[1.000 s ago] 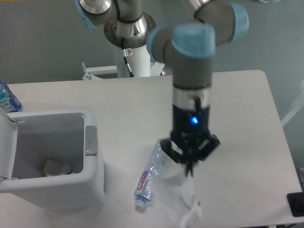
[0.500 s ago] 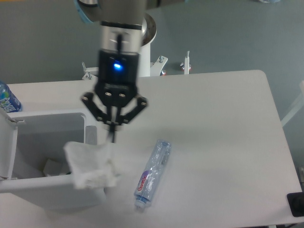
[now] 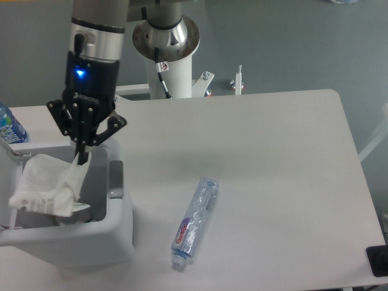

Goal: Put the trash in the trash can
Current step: 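Carry the bag over the trash bin and open the gripper, then move the gripper to the clear plastic bottle and lower it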

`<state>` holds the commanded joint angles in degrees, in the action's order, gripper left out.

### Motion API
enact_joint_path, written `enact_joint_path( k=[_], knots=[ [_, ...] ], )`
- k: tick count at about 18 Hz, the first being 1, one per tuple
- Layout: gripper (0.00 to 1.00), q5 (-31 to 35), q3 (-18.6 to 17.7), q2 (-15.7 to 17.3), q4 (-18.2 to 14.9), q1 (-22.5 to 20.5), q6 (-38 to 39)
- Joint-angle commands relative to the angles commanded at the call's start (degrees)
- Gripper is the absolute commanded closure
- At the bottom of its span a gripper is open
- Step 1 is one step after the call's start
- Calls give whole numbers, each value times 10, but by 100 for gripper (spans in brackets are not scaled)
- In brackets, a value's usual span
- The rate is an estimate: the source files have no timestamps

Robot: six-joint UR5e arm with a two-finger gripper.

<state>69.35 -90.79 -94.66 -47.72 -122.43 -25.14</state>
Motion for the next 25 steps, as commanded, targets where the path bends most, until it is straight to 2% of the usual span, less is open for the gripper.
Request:
enact_joint_path(
  k=[3,4,6,7,8,11,15,19,21,25],
  knots=[
    [100,1,-25,4,3,0,0],
    [96,-1,-25,4,4,0,4],
    [66,-8,-22,4,4,0,6],
    [37,-7,-19,4,5,0,7],
    [20,-7,-17,3,5,-1,11],
    [0,-7,-6,4,6,-7,43],
    [0,-9,27,3,6,-22,96],
    [0,-10,28,-1,6,-56,97],
    [0,-9,34,-13,7,-70,97],
    [0,-9,61,-59,7,-106,119]
  ],
)
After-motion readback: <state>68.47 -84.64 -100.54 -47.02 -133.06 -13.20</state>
